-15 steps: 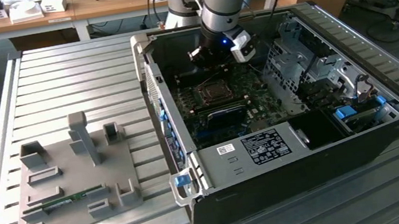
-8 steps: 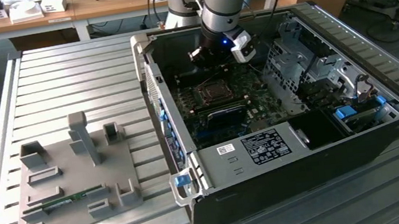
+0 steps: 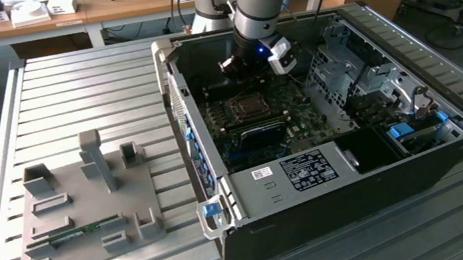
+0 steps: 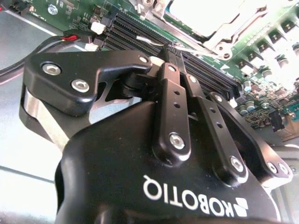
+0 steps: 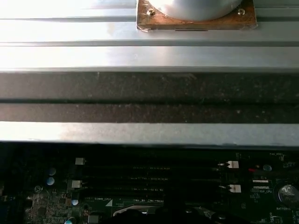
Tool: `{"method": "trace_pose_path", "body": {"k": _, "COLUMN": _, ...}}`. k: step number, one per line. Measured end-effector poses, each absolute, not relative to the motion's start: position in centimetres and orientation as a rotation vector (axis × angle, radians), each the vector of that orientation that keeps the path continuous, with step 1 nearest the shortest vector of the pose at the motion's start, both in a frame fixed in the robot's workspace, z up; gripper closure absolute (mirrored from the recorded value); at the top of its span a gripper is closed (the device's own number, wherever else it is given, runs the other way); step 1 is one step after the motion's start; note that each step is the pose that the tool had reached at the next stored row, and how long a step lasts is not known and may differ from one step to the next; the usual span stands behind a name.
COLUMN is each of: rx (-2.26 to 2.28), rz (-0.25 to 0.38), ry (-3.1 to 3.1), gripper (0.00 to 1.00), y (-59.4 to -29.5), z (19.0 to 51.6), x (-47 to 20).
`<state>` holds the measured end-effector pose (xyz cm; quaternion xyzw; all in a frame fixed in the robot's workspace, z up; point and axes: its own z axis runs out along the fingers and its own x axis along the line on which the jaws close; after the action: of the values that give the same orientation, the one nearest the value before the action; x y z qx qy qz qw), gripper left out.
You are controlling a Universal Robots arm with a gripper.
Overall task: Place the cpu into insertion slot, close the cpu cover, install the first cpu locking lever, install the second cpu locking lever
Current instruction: 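Install the first cpu locking lever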
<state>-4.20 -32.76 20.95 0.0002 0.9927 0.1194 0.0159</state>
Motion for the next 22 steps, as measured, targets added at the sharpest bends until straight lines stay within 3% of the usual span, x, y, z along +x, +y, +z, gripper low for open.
{"method": "trace_pose_path", "body": {"k": 22, "rx": 0.02, "rz": 0.371, "ry": 3.086, "gripper": 0.89, "y": -32.63, "z": 20.18, "x": -4.2}}
